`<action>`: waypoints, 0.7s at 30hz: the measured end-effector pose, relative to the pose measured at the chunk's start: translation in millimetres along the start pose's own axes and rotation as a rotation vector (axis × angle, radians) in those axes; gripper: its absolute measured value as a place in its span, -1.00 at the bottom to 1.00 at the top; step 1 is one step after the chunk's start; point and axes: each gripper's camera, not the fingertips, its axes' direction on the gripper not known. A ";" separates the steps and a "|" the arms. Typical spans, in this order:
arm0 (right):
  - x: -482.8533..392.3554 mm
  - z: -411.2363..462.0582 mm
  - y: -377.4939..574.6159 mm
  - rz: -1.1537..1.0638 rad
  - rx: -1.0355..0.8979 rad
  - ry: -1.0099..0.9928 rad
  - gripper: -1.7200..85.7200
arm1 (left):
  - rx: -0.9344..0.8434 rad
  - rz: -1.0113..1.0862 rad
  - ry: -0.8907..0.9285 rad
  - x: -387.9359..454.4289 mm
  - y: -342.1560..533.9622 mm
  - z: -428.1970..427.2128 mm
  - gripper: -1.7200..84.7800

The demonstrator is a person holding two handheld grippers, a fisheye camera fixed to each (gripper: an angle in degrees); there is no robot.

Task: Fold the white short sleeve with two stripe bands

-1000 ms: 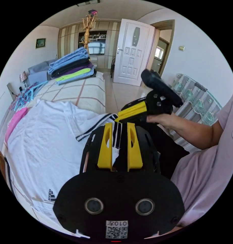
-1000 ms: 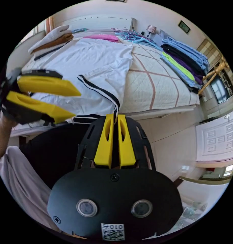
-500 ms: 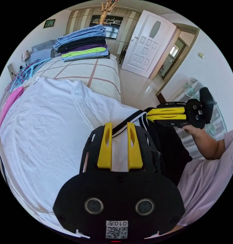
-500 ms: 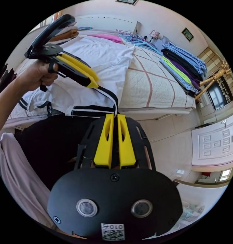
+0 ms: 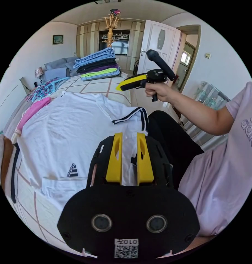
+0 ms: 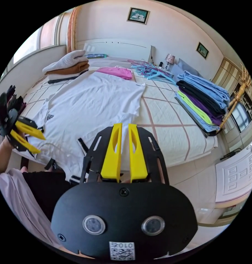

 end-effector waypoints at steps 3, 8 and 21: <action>10.8 29.8 -29.1 0.027 -0.040 -0.036 -0.80 | -0.054 -0.041 -0.153 7.5 28.6 -22.6 -0.76; 26.5 72.5 -42.6 0.043 -0.213 -0.120 -0.77 | -0.113 -0.120 -0.322 20.4 73.0 -52.7 -0.75; -76.5 -45.4 88.7 -0.708 -0.278 -0.078 -0.75 | -0.290 0.450 -0.538 138.4 125.9 -35.0 -0.72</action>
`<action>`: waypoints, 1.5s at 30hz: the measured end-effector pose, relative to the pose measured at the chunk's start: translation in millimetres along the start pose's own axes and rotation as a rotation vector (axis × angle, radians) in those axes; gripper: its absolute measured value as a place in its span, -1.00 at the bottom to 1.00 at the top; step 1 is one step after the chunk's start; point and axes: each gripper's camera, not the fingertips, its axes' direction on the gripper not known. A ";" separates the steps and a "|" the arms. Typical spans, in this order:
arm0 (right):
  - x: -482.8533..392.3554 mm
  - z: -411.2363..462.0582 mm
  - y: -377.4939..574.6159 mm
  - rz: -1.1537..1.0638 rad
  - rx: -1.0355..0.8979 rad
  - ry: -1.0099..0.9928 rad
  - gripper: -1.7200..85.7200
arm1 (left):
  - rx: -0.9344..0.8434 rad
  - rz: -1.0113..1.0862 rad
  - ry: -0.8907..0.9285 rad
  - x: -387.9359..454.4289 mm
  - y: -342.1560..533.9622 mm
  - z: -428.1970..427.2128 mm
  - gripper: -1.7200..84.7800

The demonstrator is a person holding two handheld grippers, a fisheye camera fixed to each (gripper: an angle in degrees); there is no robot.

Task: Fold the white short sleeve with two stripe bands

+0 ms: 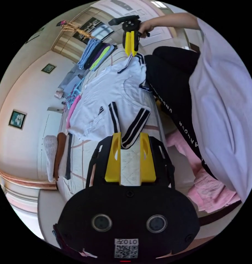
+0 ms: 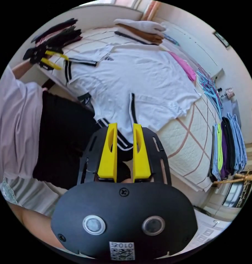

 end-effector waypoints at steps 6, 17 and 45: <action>-32.3 0.6 6.1 -0.074 -0.016 0.032 -0.74 | -0.040 0.137 0.009 17.0 -17.4 8.9 -0.72; -19.2 16.9 8.1 -0.117 -0.023 0.014 -0.77 | -0.053 0.130 0.046 10.8 -22.7 8.9 -0.76; 4.3 -75.9 88.5 0.096 0.185 -0.013 -0.88 | 0.000 0.011 0.127 -78.4 -3.7 -23.1 -0.96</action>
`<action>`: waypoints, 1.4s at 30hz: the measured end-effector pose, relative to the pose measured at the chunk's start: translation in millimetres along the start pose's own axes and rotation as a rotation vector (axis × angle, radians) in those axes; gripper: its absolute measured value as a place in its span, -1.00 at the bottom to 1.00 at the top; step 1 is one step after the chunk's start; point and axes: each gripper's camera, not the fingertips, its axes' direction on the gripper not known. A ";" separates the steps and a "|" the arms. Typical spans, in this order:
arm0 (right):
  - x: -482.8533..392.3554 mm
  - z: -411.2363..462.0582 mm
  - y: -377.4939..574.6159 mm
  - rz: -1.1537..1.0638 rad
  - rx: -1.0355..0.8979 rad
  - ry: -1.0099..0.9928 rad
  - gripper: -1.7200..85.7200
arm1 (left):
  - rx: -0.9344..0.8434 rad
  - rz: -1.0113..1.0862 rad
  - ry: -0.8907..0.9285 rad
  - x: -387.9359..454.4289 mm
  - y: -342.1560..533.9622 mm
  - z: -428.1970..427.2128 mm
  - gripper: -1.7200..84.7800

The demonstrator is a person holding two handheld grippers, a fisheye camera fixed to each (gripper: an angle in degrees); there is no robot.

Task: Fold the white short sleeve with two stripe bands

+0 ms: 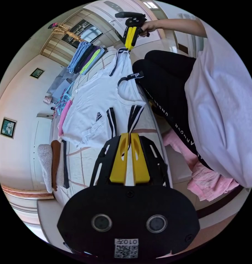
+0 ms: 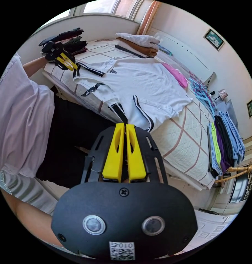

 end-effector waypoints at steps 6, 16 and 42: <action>-14.8 -27.6 13.8 -0.021 -0.005 0.009 -0.89 | -0.048 0.021 0.018 -20.0 2.2 -16.9 -0.96; -43.8 -91.6 35.3 -0.066 -0.035 -0.045 -0.89 | -0.098 0.035 0.229 -39.8 9.2 -51.3 -0.96; 382.3 81.2 -154.8 0.274 -0.293 -0.469 -0.88 | -0.168 -0.341 0.725 -489.7 22.0 215.8 -0.94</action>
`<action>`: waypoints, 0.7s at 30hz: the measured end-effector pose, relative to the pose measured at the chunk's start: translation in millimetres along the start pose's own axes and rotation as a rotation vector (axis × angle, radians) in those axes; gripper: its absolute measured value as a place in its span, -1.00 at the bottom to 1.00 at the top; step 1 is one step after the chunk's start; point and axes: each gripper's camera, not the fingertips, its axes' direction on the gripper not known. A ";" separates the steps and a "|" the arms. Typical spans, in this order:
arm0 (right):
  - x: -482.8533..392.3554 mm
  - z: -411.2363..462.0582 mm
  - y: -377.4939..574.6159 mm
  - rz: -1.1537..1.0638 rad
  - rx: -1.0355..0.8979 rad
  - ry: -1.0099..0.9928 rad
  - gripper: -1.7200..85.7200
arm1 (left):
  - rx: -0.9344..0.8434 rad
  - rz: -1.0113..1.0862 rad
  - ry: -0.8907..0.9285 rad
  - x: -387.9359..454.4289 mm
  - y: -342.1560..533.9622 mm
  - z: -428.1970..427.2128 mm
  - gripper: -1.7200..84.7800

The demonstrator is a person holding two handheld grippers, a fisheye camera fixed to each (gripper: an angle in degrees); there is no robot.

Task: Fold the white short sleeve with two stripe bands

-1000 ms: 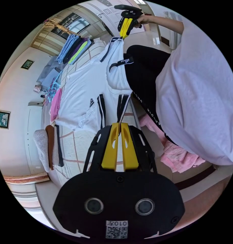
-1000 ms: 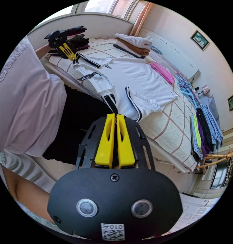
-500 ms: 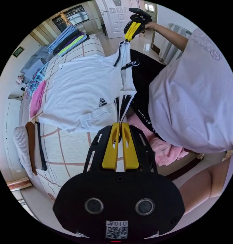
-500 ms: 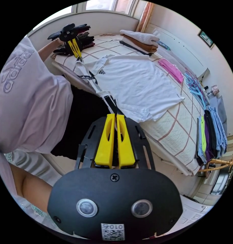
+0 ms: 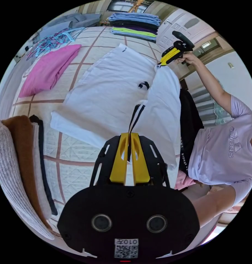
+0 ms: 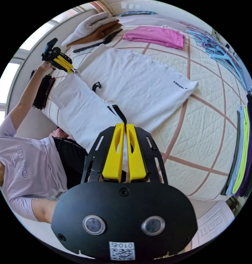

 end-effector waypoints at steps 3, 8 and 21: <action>16.5 9.6 3.0 0.041 0.035 -0.027 -0.88 | 0.002 -0.066 -0.011 -19.8 4.0 2.8 -0.91; 15.4 -1.2 39.5 0.150 0.271 0.074 -0.87 | 0.381 -0.161 0.035 -24.8 58.8 -38.3 -0.81; -63.1 30.4 210.0 0.129 0.516 0.100 -0.77 | 0.431 -0.058 -0.225 121.9 208.8 2.1 -0.72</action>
